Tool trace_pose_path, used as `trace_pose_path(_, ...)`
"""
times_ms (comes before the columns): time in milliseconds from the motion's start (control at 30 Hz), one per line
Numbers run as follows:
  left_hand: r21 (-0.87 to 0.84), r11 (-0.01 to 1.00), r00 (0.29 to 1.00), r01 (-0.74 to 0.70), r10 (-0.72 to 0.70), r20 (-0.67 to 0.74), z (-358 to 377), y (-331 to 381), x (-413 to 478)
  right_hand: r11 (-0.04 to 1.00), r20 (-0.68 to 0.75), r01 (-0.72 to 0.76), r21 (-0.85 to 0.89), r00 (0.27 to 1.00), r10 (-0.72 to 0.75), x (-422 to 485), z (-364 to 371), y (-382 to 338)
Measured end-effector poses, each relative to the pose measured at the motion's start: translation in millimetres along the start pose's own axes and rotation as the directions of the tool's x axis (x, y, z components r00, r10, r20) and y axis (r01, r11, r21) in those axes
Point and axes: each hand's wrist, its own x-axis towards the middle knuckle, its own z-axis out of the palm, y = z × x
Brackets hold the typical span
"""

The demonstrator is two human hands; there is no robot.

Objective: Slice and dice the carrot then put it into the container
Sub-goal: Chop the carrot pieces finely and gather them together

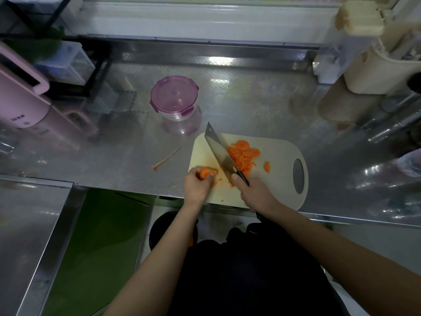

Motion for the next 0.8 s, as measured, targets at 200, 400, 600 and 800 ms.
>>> trace_pose_path(200,0.198,0.978,0.998,-0.066,0.066,0.007,12.0,3.9,7.5,0.997,0.01,0.012,-0.077,1.0,-0.011,-2.6,2.6,-0.1)
trace_pose_path(400,0.314,0.94,0.989,-0.136,0.147,-0.012,5.3,2.4,11.3,0.995,0.016,0.02,-0.101,1.0,-0.018,-1.8,0.6,0.3)
trace_pose_path(600,0.286,0.952,0.993,-0.105,0.115,-0.019,-1.6,-8.6,11.0,0.995,0.02,0.037,-0.092,0.999,-0.035,-0.4,1.2,-0.8)
trace_pose_path(800,0.135,0.991,1.0,-0.027,0.024,0.019,6.5,-7.5,8.7,0.989,0.027,0.073,-0.128,0.997,-0.071,-0.3,4.9,-3.5)
